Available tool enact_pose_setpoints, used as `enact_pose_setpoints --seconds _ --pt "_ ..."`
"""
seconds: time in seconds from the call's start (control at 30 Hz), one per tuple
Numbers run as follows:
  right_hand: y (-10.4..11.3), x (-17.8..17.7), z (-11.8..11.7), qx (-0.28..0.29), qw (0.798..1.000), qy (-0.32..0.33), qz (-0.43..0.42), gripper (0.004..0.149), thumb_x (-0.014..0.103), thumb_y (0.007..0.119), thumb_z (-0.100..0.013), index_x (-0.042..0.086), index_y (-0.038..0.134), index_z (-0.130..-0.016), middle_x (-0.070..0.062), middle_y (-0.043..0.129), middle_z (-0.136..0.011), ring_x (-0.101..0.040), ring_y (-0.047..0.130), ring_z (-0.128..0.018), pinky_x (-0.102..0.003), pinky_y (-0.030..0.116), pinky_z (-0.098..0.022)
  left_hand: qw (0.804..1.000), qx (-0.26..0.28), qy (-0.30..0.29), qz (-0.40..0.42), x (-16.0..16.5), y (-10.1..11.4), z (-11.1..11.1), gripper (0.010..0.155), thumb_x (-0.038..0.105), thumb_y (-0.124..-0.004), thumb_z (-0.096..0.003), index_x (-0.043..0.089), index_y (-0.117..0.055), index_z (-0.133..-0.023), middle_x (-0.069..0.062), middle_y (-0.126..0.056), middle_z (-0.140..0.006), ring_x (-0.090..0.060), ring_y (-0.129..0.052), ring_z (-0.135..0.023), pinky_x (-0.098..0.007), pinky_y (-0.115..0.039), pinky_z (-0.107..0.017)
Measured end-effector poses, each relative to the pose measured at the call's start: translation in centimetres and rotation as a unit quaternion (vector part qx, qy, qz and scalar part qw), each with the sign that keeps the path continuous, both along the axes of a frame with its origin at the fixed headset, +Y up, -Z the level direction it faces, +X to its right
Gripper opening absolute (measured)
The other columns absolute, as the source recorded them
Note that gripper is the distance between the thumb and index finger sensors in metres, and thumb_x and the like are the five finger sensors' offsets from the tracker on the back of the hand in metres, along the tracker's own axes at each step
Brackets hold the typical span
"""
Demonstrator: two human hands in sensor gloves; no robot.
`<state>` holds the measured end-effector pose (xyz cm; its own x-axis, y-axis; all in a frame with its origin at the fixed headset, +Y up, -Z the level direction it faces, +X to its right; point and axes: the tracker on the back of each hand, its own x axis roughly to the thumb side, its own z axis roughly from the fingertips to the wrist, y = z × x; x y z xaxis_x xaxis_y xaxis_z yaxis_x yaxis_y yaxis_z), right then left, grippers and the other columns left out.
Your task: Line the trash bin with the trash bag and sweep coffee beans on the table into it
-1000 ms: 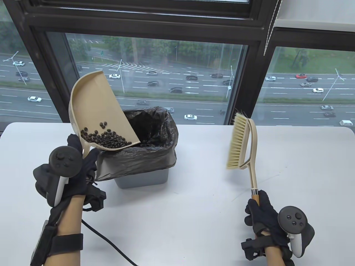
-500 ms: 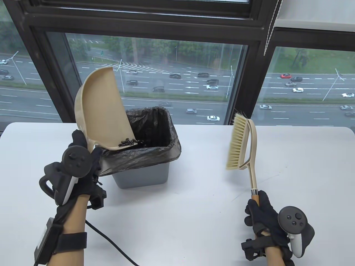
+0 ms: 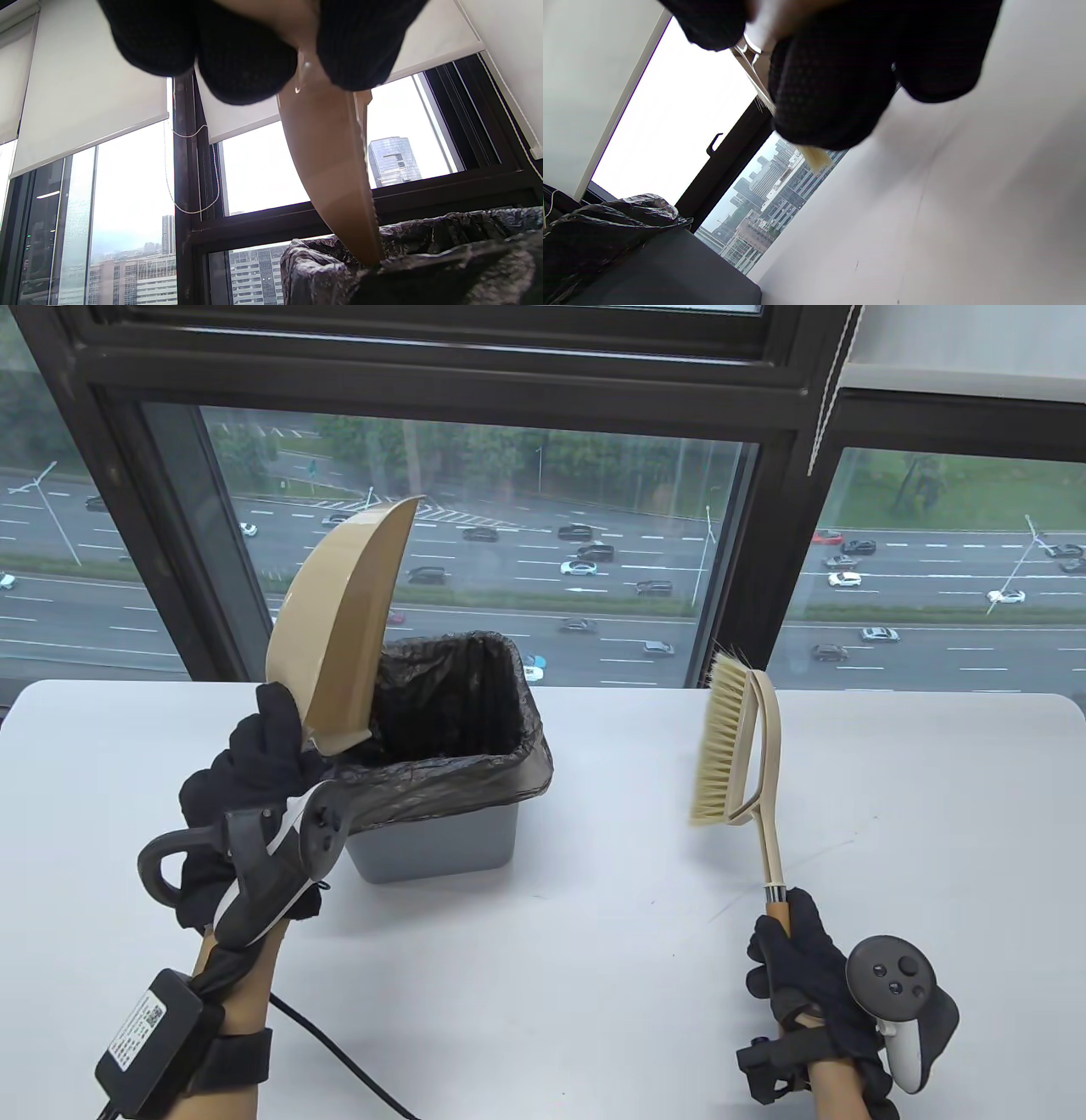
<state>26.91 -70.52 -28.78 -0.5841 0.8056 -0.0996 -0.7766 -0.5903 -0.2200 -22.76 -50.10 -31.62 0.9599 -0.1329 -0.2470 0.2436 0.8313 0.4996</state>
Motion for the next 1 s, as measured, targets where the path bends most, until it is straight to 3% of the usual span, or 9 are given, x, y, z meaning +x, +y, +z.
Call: enact_pose_setpoints --seconds 0.23,0.33,0.47,0.57,0.73,0.9,1.0 --pt "0.0 -0.4 0.3 0.002 1.000 0.007 0.001 0.065 0.042 0.072 -0.050 0.007 0.055 -0.102 -0.003 0.094 -0.066 -0.015 0.104 -0.032 -0.044 0.084 -0.043 0.985 0.007 -0.015 0.175 -1.6 2.0 0.2 0.073 0.048 -0.080 -0.0531 0.022 -0.048 -0.113 -0.003 -0.080 -0.100 -0.007 -0.101 -0.055 -0.043 -0.083 -0.054" --pt "0.1 -0.5 0.2 0.004 1.000 0.010 0.004 0.065 0.042 0.072 -0.050 0.007 0.055 -0.102 -0.003 0.094 -0.067 -0.015 0.104 -0.032 -0.044 0.084 -0.043 0.962 0.010 -0.044 0.268 -2.3 2.5 0.8 0.073 0.049 -0.080 -0.0532 0.020 -0.049 -0.113 -0.003 -0.081 -0.099 -0.005 -0.102 -0.053 -0.041 -0.085 -0.052" --pt "0.1 -0.5 0.3 0.006 1.000 0.008 0.003 0.065 0.042 0.072 -0.050 0.007 0.055 -0.102 -0.003 0.094 -0.066 -0.014 0.104 -0.032 -0.044 0.084 -0.043 0.914 0.006 -0.105 0.391 -2.6 2.0 1.4 0.074 0.051 -0.078 -0.0540 0.016 -0.051 -0.113 -0.005 -0.084 -0.097 -0.002 -0.104 -0.046 -0.038 -0.088 -0.046" --pt "0.1 -0.4 0.3 0.006 1.000 0.009 -0.006 0.065 0.042 0.072 -0.050 0.007 0.055 -0.102 -0.003 0.094 -0.066 -0.014 0.104 -0.031 -0.044 0.084 -0.043 0.878 -0.001 -0.159 0.451 -2.0 0.8 1.8 0.074 0.050 -0.078 -0.0540 0.014 -0.052 -0.113 -0.006 -0.085 -0.096 -0.002 -0.105 -0.044 -0.037 -0.089 -0.044" --pt "0.0 -0.4 0.3 0.003 0.999 0.017 -0.036 0.065 0.042 0.071 -0.050 0.007 0.055 -0.102 -0.003 0.094 -0.066 -0.014 0.104 -0.032 -0.044 0.084 -0.043 0.859 -0.002 -0.215 0.464 -0.5 -2.6 2.6 0.074 0.051 -0.078 -0.0541 0.014 -0.052 -0.112 -0.006 -0.085 -0.095 -0.002 -0.105 -0.043 -0.036 -0.089 -0.043" --pt "-0.2 -0.8 0.0 -0.003 0.999 0.041 -0.015 0.065 0.042 0.072 -0.050 0.007 0.055 -0.102 -0.003 0.094 -0.066 -0.015 0.104 -0.032 -0.044 0.084 -0.043 0.873 0.026 -0.244 0.421 1.7 -6.9 4.3 0.073 0.051 -0.078 -0.0540 0.014 -0.053 -0.112 -0.006 -0.086 -0.095 -0.001 -0.105 -0.043 -0.036 -0.089 -0.043" --pt "-0.4 -0.9 -0.2 -0.008 0.999 0.051 -0.018 0.065 0.042 0.072 -0.049 0.007 0.055 -0.102 -0.003 0.095 -0.066 -0.014 0.104 -0.031 -0.044 0.084 -0.043 0.871 0.019 -0.259 0.417 2.7 -9.2 4.8 0.073 0.051 -0.079 -0.0538 0.014 -0.054 -0.112 -0.006 -0.086 -0.095 -0.001 -0.105 -0.043 -0.036 -0.089 -0.043"
